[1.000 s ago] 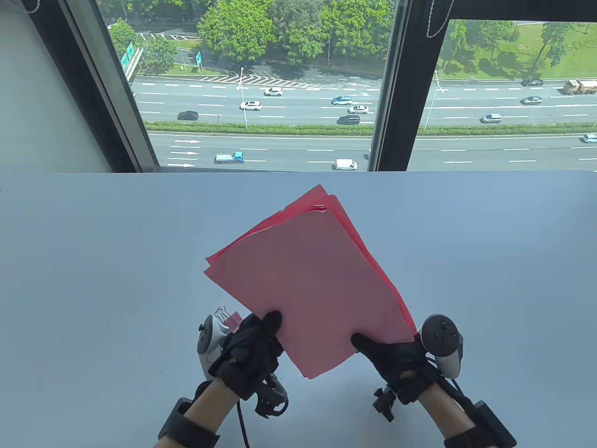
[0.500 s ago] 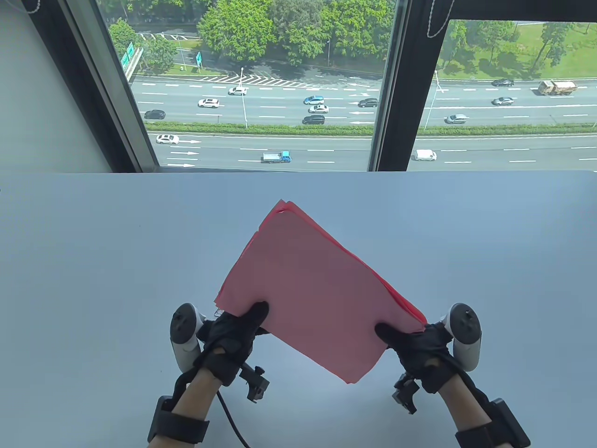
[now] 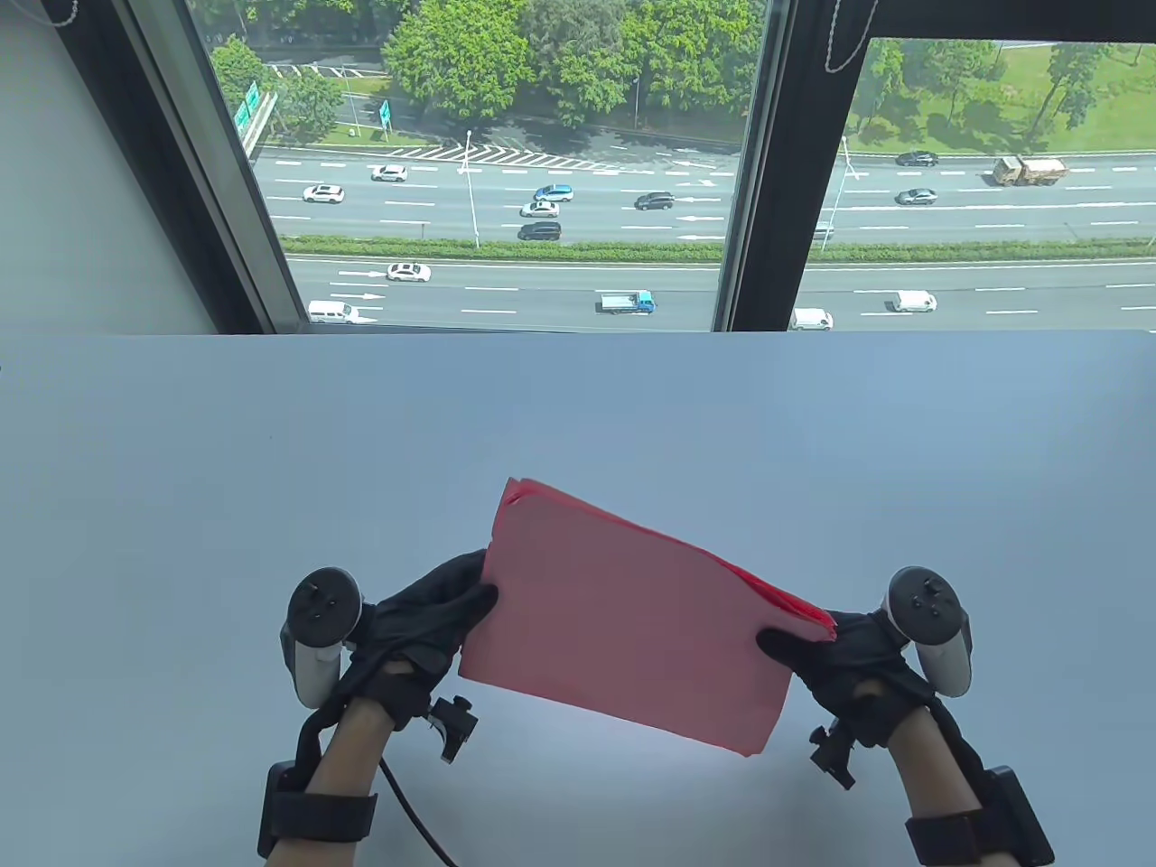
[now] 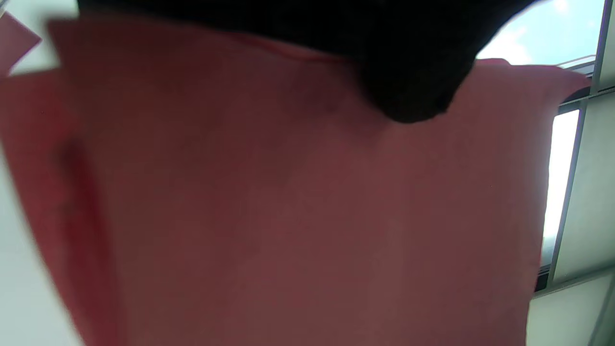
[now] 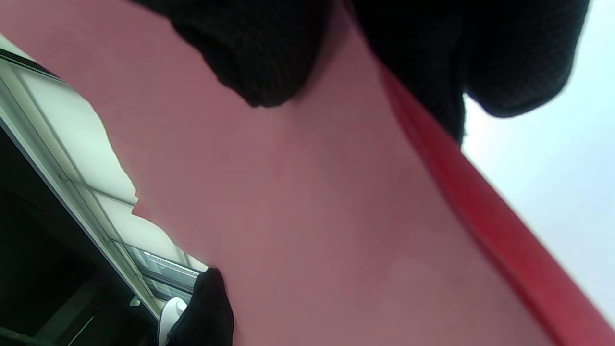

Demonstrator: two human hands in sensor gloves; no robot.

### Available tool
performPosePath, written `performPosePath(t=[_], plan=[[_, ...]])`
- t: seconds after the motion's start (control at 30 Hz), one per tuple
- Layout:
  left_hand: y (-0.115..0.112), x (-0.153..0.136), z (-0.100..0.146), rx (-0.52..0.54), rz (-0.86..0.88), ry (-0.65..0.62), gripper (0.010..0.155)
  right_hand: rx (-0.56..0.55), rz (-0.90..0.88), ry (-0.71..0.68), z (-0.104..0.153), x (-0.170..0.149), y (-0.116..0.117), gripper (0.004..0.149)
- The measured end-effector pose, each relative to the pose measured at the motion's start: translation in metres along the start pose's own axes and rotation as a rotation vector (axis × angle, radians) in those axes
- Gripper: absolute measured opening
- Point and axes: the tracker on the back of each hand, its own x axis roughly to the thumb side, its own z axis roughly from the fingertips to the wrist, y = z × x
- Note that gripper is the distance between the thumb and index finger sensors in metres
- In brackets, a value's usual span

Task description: Clip paper with binder clip (Left hand to clip)

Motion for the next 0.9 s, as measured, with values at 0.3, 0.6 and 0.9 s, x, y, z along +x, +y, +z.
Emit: performPosePath(t=[0.3, 0.6, 0.9], plan=[[-0.019, -0.002, -0.004, -0.124, -0.085, -0.058, 0.076, 0.044, 0.114, -0.038, 0.003, 0.015, 0.007, 0.045], [-0.039, 0.021, 0.004, 0.003, -0.155, -0.339, 0.047, -0.322, 0.336, -0.317, 0.018, 0.046, 0.013, 0.049], [-0.048, 0.014, 0.002, 0.064, -0.140, -0.340, 0.049, -0.387, 0.376, -0.311, 0.014, 0.038, 0.021, 0.047]])
